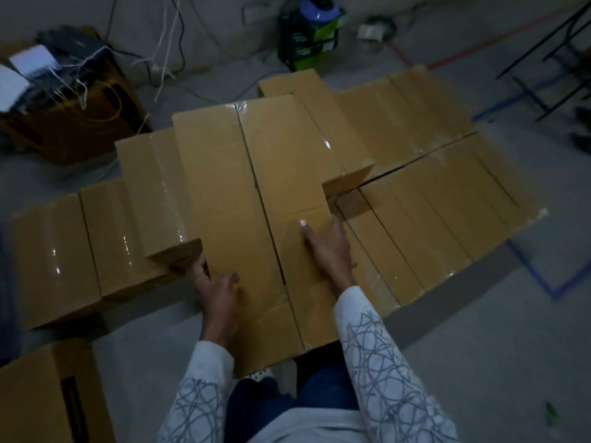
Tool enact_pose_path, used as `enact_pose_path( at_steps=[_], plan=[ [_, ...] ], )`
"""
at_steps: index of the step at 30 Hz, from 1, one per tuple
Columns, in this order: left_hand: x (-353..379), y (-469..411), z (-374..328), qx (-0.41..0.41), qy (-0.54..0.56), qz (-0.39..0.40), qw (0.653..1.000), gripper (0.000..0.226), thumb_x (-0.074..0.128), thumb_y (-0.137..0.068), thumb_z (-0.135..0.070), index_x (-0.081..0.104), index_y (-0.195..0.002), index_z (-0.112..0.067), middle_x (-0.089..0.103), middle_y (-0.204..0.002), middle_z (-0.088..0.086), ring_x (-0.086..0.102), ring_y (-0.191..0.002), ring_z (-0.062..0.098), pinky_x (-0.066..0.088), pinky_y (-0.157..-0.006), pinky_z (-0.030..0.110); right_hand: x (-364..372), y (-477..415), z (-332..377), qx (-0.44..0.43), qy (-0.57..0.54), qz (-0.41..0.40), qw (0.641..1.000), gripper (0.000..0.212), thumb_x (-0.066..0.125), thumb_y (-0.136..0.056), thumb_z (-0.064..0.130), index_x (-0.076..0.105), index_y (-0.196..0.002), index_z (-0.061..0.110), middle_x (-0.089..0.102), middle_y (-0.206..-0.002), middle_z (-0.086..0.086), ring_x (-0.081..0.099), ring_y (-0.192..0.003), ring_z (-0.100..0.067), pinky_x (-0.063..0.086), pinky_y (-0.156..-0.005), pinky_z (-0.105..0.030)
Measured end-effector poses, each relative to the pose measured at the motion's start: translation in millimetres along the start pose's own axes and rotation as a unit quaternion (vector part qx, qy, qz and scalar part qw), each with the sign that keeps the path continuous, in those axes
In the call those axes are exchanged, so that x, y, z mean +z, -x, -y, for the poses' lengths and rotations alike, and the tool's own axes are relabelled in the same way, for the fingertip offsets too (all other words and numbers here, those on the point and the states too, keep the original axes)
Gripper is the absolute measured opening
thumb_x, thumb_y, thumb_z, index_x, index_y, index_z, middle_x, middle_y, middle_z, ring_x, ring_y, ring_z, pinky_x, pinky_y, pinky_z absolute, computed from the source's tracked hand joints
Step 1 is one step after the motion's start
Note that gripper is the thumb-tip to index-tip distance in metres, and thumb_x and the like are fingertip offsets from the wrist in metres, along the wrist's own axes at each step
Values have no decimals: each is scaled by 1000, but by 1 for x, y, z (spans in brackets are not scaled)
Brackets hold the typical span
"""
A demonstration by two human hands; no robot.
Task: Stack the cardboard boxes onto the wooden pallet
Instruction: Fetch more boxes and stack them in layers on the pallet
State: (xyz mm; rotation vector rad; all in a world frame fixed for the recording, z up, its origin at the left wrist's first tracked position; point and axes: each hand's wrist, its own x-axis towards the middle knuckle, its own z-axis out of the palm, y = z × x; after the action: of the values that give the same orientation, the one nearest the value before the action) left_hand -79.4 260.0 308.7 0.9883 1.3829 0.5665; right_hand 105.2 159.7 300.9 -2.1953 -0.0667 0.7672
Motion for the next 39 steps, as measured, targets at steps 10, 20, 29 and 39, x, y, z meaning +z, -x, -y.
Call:
enact_pose_path(
  at_steps=[10,20,29,39],
  plan=[
    [111,156,103,-48,-83,80,992,71,61,-85,4,39,-137,-38,50,-137,-2,52,-124,22,47,-106,54,-173,-17,-144,54,31,2,998,113,55,-66,98,27,-158,39,43,-160,-1,42,-144,-34,26,-117,-67],
    [318,153,261,-161,-72,70,982,65,49,-84,13,40,-128,-34,60,-118,-5,63,-99,18,52,-73,33,-272,-198,-310,70,60,65,994,120,62,-61,97,29,-159,37,42,-161,2,42,-145,-29,32,-118,-64],
    [370,114,347,-176,-40,39,983,70,61,-75,-5,50,-126,-51,58,-130,-4,60,-116,14,55,-96,38,-272,-292,-363,40,78,140,986,83,68,-82,76,41,-149,36,53,-147,4,54,-132,-25,47,-110,-56],
    [391,73,324,-142,-49,14,989,81,67,-76,-24,41,-149,-45,62,-133,-13,62,-115,12,51,-104,46,-248,-321,-335,-5,71,110,991,89,67,-77,81,45,-150,34,55,-148,5,55,-130,-22,48,-110,-53]
  ],
)
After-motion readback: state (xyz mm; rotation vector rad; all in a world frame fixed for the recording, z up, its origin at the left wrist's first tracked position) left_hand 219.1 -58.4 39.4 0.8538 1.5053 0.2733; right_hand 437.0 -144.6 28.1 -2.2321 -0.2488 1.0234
